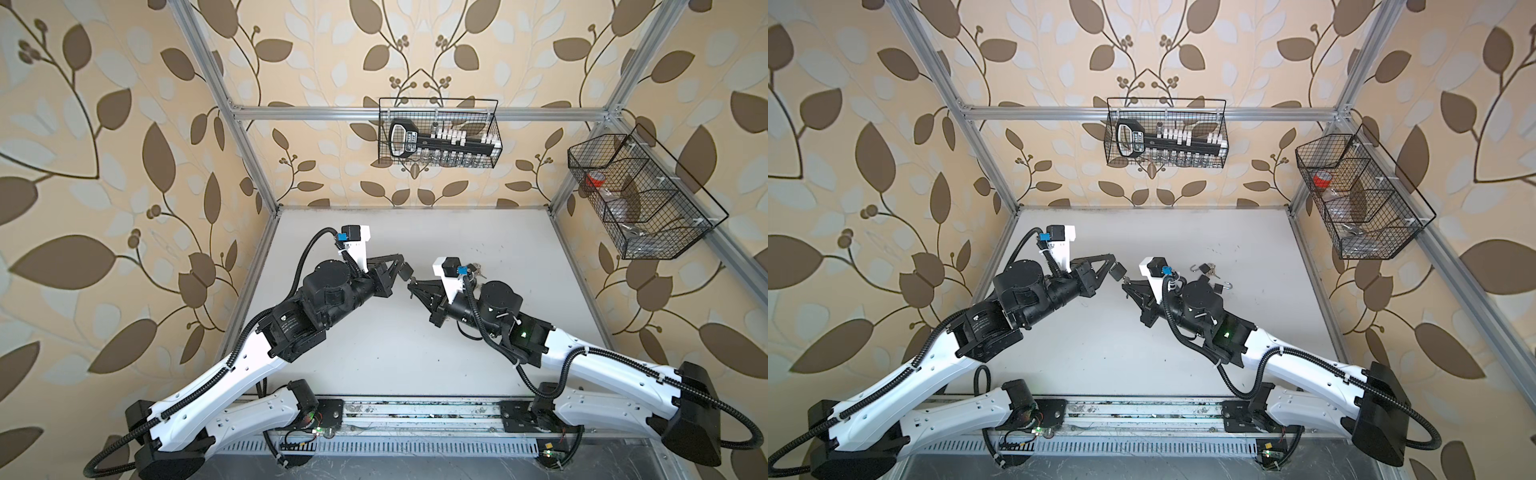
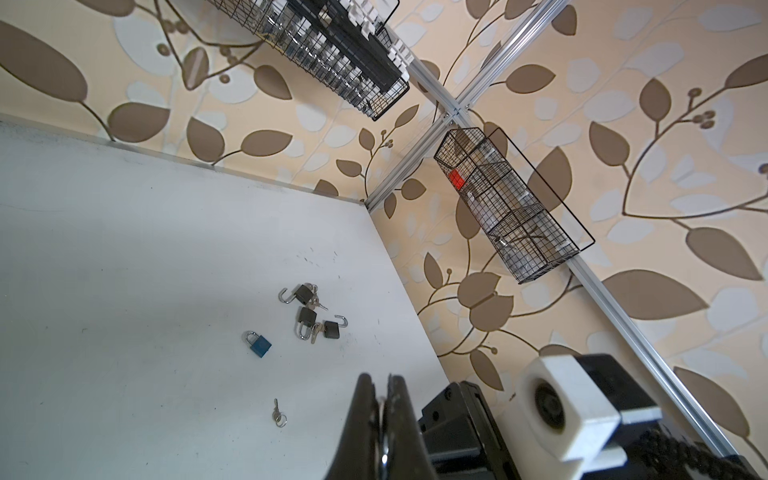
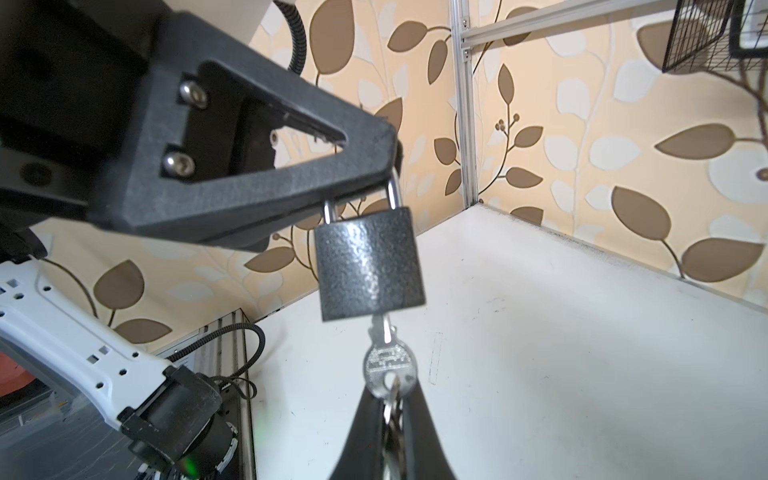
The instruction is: Lock with the key
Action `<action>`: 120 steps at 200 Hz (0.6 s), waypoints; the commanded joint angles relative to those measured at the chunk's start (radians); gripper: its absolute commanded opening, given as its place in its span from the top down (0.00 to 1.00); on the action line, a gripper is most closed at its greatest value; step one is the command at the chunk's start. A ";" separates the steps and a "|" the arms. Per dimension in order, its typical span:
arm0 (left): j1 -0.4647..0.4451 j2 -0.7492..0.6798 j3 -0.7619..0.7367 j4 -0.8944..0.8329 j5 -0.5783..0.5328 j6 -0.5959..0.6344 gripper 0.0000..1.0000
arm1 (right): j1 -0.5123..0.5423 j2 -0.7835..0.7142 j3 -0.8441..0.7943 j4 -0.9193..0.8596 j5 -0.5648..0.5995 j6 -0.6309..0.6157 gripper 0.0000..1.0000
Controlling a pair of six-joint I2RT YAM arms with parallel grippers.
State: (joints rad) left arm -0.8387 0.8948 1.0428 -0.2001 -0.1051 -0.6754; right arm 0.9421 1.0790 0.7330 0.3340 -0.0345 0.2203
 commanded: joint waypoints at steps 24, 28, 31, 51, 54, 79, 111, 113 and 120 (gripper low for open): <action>-0.005 -0.058 0.016 0.055 -0.029 -0.004 1.00 | -0.009 -0.061 -0.118 -0.048 0.034 0.046 1.00; -0.004 -0.060 0.017 0.048 -0.032 0.002 1.00 | -0.011 -0.069 -0.125 -0.053 0.038 0.048 1.00; -0.004 -0.061 0.017 0.044 -0.034 0.005 1.00 | -0.011 -0.073 -0.131 -0.057 0.042 0.049 1.00; -0.003 -0.054 0.035 -0.017 -0.061 0.039 1.00 | -0.012 -0.104 -0.161 -0.094 0.073 0.057 1.00; -0.004 -0.050 0.040 -0.032 -0.067 0.045 1.00 | -0.013 -0.107 -0.165 -0.102 0.078 0.061 1.00; -0.004 0.007 0.094 -0.190 -0.084 0.094 1.00 | -0.028 -0.107 -0.181 -0.198 0.110 0.098 1.00; -0.004 0.115 0.119 -0.350 -0.034 0.107 1.00 | -0.129 -0.053 -0.206 -0.290 0.028 0.216 1.00; -0.004 0.121 0.118 -0.354 -0.029 0.108 1.00 | -0.137 -0.049 -0.209 -0.291 0.023 0.220 1.00; -0.003 0.141 0.114 -0.365 -0.014 0.106 1.00 | -0.163 -0.034 -0.215 -0.297 -0.001 0.242 1.00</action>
State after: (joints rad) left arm -0.8387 0.9802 1.1309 -0.4458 -0.1459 -0.6029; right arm 0.8413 1.0080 0.5560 0.1276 0.0200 0.3588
